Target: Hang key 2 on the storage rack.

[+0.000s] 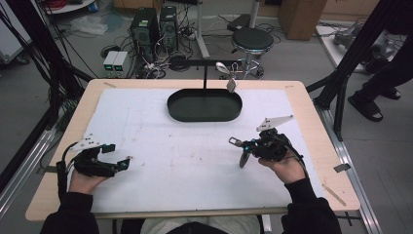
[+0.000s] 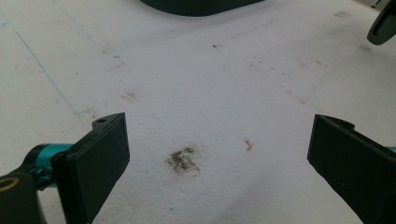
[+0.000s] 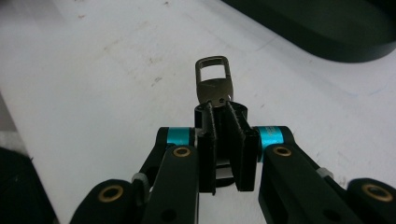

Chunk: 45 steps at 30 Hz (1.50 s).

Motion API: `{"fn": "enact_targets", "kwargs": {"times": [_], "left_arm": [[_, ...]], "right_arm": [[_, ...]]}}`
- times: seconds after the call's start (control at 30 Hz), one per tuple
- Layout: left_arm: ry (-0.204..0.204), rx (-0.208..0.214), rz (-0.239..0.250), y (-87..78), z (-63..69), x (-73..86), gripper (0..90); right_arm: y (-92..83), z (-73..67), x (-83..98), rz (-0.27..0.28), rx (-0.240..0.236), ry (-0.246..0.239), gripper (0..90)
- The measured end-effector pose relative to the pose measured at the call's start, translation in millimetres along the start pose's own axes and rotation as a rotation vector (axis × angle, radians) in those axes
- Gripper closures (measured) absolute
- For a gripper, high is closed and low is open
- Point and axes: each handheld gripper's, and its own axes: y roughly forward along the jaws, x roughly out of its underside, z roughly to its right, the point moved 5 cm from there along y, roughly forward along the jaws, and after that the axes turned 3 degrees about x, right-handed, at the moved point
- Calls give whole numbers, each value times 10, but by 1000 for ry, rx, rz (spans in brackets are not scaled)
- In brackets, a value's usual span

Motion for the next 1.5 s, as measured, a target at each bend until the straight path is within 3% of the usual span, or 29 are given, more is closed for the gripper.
{"fn": "enact_targets", "kwargs": {"times": [0.23, 0.5, 0.87, 1.5], "left_arm": [[-1, 2, 3, -2, -3, 0, 61], [2, 2, 2, -1, -4, -2, 61], [-2, 3, 5, 1, -5, -3, 61], [-3, 3, 7, 2, -9, -3, 61]], "right_arm": [[2, 42, -183, 50, 17, 20, 831], [-52, 138, -370, 144, -8, 64, 830], [-54, 285, -579, 166, 19, 83, 830], [20, 347, -894, 151, 23, 63, 830]]}}
